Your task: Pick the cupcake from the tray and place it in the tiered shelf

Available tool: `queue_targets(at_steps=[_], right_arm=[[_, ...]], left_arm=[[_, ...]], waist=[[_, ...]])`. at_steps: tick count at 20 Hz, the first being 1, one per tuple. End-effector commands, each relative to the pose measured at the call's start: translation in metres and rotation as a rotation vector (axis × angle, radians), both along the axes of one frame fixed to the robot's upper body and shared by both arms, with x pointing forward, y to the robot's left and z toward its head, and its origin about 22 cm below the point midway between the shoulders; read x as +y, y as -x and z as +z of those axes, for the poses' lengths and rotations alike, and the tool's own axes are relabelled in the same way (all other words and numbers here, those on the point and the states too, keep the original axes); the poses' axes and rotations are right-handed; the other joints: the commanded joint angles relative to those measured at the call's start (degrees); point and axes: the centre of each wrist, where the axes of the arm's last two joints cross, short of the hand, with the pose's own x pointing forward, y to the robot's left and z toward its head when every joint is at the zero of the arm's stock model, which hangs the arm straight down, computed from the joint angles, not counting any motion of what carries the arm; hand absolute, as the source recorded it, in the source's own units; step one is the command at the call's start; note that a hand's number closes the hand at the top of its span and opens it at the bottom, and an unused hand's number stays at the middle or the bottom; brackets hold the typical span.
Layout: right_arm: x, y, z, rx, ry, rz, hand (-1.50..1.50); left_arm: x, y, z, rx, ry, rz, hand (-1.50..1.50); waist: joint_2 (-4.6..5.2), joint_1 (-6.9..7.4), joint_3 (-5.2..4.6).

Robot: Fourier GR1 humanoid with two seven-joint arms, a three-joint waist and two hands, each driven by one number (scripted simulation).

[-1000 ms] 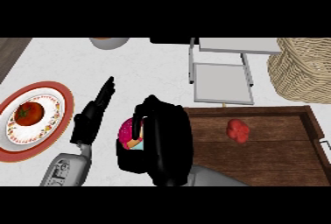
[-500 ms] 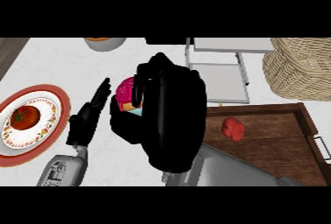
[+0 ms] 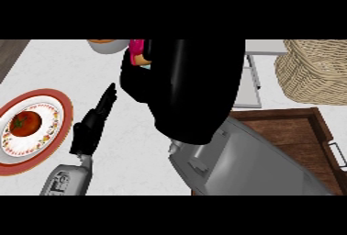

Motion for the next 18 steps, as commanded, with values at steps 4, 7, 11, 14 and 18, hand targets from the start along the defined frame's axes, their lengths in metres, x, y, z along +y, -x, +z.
queue_targets(at_steps=[4, 7, 11, 14, 18], right_arm=[[0.002, -0.016, 0.037, 0.067, -0.066, -0.228, 1.5], [-0.012, -0.027, 0.045, 0.037, -0.064, -0.261, 1.5], [-0.028, -0.04, 0.059, 0.028, -0.03, -0.276, 1.5], [-0.035, -0.056, 0.078, 0.029, 0.001, -0.276, 1.5], [-0.046, -0.071, 0.062, -0.011, 0.066, -0.311, 1.5]], left_arm=[[0.004, -0.007, 0.002, -0.016, 0.001, 0.008, 0.0], [0.002, -0.002, 0.001, -0.007, -0.005, 0.014, 0.0], [-0.002, -0.002, 0.0, -0.011, 0.011, 0.01, 0.0], [-0.005, -0.003, 0.002, -0.017, -0.005, 0.012, 0.0], [0.003, 0.01, 0.012, -0.008, 0.011, -0.006, 0.0]], waist=[[0.39, 0.05, 0.0], [0.37, -0.1, 0.05], [0.44, -0.1, 0.07], [0.53, 0.23, 0.05], [0.45, 0.48, 0.08]])
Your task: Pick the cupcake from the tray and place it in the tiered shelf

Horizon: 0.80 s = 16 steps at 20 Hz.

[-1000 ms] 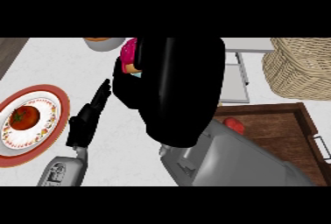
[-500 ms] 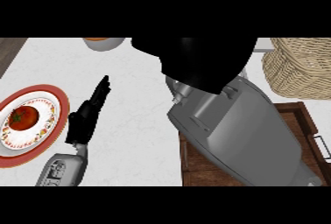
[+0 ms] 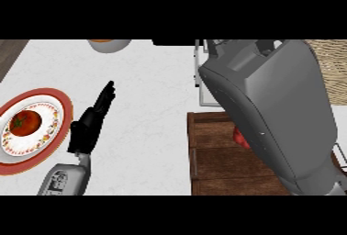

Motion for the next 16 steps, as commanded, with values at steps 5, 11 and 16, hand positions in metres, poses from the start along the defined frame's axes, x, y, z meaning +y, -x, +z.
queue_targets(at_steps=[5, 11, 16], right_arm=[[-0.01, -0.028, -0.005, 0.025, 0.038, -0.1, 1.5], [-0.028, -0.069, -0.059, -0.007, 0.127, -0.064, 1.5], [-0.048, -0.067, -0.039, -0.166, -0.137, -0.018, 1.5]], left_arm=[[-0.007, 0.004, 0.005, -0.01, 0.016, -0.01, 0.0], [0.005, 0.008, -0.01, -0.008, 0.002, -0.005, 0.0], [0.014, 0.009, -0.009, -0.003, 0.005, -0.011, 0.0]], waist=[[0.08, 0.13, 0.01], [0.42, 0.55, 0.01], [0.44, 1.05, 0.12]])
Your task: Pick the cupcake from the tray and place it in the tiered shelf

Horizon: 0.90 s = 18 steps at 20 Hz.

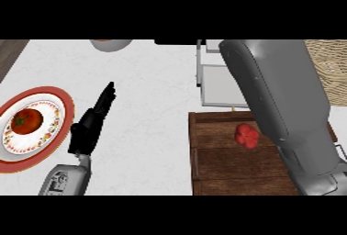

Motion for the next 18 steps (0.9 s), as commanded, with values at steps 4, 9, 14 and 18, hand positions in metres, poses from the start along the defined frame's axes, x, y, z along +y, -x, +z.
queue_targets(at_steps=[4, 9, 14, 18], right_arm=[[-0.025, -0.007, -0.027, -0.139, -0.217, 0.112, 1.5], [-0.049, -0.024, -0.038, -0.133, -0.235, 0.118, 1.5], [-0.06, -0.041, -0.039, -0.144, -0.232, 0.114, 1.5], [-0.088, -0.049, -0.053, -0.026, -0.145, -0.198, -1.5]], left_arm=[[-0.003, 0.004, 0.004, -0.011, -0.004, 0.001, 0.0], [0.004, 0.001, 0.002, 0.01, 0.016, -0.002, 0.0], [0.005, 0.0, 0.01, 0.006, -0.009, -0.003, 0.0], [0.002, 0.009, -0.001, 0.001, -0.003, 0.021, 0.0]], waist=[[-0.19, -0.32, 0.03], [-0.2, -0.5, 0.0], [-0.13, -0.14, 0.0], [-0.23, -0.38, -0.04]])
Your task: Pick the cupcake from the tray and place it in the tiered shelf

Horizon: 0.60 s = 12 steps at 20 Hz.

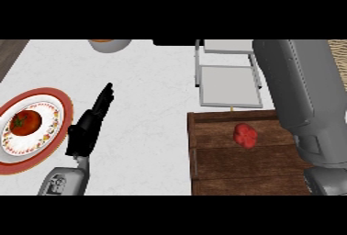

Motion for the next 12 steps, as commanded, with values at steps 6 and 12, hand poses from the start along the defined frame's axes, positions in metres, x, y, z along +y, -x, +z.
queue_targets(at_steps=[6, 12], right_arm=[[0.001, 0.016, -0.014, 0.015, -0.073, -0.122, -1.5], [-0.025, 0.024, 0.016, -0.065, -0.198, -0.021, -1.5]], left_arm=[[0.008, 0.015, 0.02, -0.004, -0.006, -0.012, 0.0], [0.001, 0.007, -0.016, 0.021, 0.007, -0.009, 0.0]], waist=[[-0.22, -0.16, 0.13], [0.12, -0.43, 0.1]])
